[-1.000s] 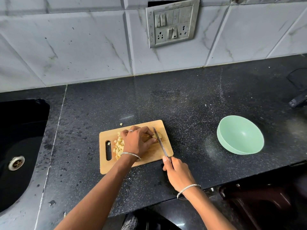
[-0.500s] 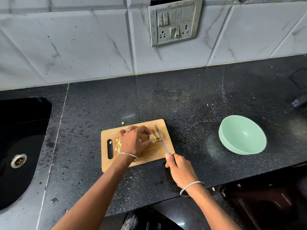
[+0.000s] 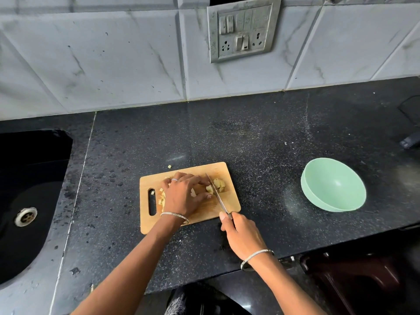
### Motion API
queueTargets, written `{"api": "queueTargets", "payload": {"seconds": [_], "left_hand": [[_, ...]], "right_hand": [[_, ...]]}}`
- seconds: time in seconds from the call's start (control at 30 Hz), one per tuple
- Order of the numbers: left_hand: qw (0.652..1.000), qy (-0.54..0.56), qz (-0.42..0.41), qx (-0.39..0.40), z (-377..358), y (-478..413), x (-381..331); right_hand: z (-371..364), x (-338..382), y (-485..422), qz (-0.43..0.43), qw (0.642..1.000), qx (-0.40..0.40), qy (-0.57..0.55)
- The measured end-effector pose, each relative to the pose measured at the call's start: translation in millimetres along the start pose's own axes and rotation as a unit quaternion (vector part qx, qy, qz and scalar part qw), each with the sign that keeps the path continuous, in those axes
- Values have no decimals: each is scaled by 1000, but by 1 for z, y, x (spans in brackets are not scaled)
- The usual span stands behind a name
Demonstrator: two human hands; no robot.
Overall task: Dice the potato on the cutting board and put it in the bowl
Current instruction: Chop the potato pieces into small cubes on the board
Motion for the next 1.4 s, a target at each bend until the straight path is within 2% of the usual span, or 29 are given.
{"api": "queueTargets", "payload": {"seconds": [0.17,0.43,0.63,0.77,1.23,1.4], "left_hand": [[1000,-6,13,-10,0,-1,0],[998,-35,48,18,-6,-3,2],[998,-12,50,27,-5,-7,3],[999,16,43,25,-2,-10,4],[999,15,45,2,-5,-9,7],[998,4,61,-17,-5,-8,6]], "right_hand": [[14,-2,-2,-5,1000,-15,-19],[4,-4,0,-23,999,-20,39],[8,-5,1,-45,996,-41,72],[5,-8,0,-57,995,-24,76],[-2,2,-2,-39,999,-11,-21],[-4,1,-2,-42,999,-23,-4]]}}
Point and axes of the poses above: each hand's wrist, its own y-axis away from the middle knuckle, its own z-axis out of the back of the hand, x = y × z, the point moved 6 cm from there along -y, towards the middle knuckle, and after that the axes turned 14 degrees about -z, right-handed, at the moved point
